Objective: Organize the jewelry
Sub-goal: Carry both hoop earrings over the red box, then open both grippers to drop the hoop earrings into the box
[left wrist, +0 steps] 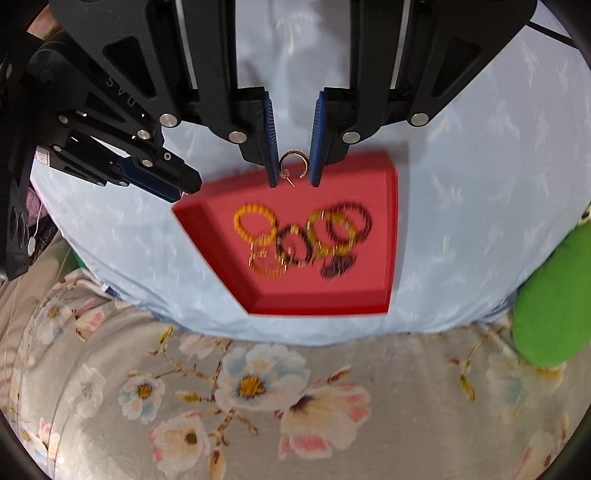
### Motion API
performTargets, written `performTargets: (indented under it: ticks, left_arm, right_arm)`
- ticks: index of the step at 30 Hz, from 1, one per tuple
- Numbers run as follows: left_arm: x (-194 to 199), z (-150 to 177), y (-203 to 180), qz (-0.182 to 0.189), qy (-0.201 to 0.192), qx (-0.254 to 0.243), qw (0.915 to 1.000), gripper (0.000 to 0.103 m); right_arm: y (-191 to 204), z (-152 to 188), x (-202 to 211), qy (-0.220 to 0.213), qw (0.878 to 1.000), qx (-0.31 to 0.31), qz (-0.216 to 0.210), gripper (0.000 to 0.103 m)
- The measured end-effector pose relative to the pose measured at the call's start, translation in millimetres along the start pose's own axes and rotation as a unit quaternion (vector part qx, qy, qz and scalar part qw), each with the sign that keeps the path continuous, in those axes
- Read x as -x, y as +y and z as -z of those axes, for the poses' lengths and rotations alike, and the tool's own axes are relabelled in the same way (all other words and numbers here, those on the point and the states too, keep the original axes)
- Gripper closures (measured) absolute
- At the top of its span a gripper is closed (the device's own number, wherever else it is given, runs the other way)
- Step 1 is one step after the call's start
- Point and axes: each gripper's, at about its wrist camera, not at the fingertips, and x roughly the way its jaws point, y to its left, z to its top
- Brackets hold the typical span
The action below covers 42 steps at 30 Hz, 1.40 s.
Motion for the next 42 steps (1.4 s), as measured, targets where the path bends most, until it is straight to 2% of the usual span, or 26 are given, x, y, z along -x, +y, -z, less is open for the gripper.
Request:
performTargets:
  ticks: [8,16,21,26,42]
  left_arm:
    - [-33,-70,8,-0.015,-0.022,-0.008,0.9996,0.087]
    - [-95,-108,26,-0.032,-0.001,-0.006,0.9995,0.087]
    - [-127,-114,35,-0.039,0.015,-0.001,0.9991,0.087]
    - [-144,-113,37,-0.045,0.027,-0.005,0.9986,0.087]
    - [-163,-113,35,-0.051,0.034,-0.004,0.9981,0.087]
  right_arm:
    - [-22,-69,-44,-0.007,1.000,-0.003,0.000,0.085]
    - [-29,-116,-104,0.003,1.000,0.007,0.004,0.085]
    - [-33,-127,-137,0.020,1.000,0.002,0.001,0.085]
    - [-32,-126,-155,0.032,0.999,0.004,0.004,0.085]
    - [-35,-123,-171,0.049,0.999,0.002,0.014,0.085]
